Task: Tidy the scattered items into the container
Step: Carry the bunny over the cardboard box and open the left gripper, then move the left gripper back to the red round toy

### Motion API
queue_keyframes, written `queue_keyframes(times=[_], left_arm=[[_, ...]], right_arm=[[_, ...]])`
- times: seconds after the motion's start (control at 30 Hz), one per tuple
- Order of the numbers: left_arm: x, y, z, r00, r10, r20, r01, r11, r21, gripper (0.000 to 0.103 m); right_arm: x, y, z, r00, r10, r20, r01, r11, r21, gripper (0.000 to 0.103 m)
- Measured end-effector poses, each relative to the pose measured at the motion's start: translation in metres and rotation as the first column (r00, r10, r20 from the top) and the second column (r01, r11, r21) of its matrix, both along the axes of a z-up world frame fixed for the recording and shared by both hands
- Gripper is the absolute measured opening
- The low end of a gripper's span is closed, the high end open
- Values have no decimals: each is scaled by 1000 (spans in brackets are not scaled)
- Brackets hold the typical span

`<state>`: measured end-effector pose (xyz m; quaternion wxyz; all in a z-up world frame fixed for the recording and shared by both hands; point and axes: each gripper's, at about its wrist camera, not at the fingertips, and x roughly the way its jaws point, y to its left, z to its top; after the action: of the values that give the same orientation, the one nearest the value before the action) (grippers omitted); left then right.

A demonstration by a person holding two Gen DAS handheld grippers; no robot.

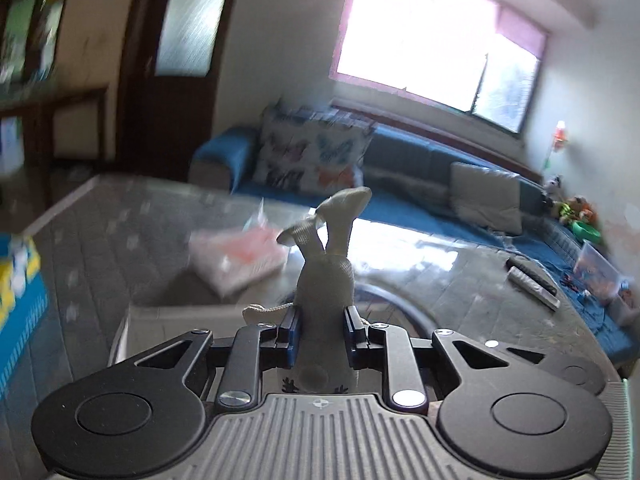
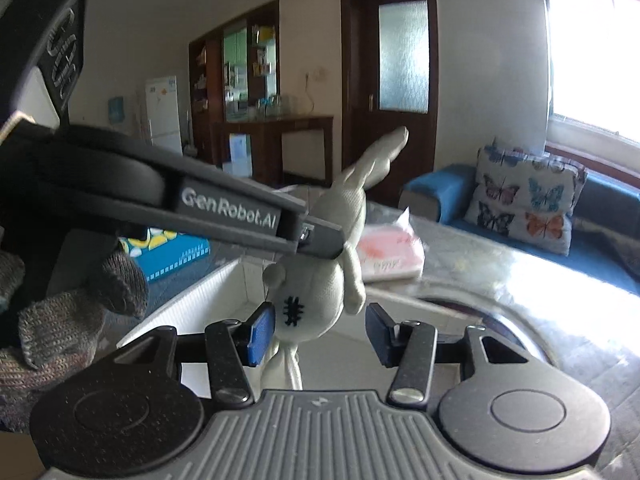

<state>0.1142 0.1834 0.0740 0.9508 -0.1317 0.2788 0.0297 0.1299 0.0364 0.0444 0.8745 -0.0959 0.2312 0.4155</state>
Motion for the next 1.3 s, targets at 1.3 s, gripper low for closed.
queue_keyframes(times=[1.3], left_arm=[[-42,-34,-29,993,20,-114,-28,997,-69,30]], right_arm=[[-38,-62,-26,998,-52,-40,50,998,-36,66]])
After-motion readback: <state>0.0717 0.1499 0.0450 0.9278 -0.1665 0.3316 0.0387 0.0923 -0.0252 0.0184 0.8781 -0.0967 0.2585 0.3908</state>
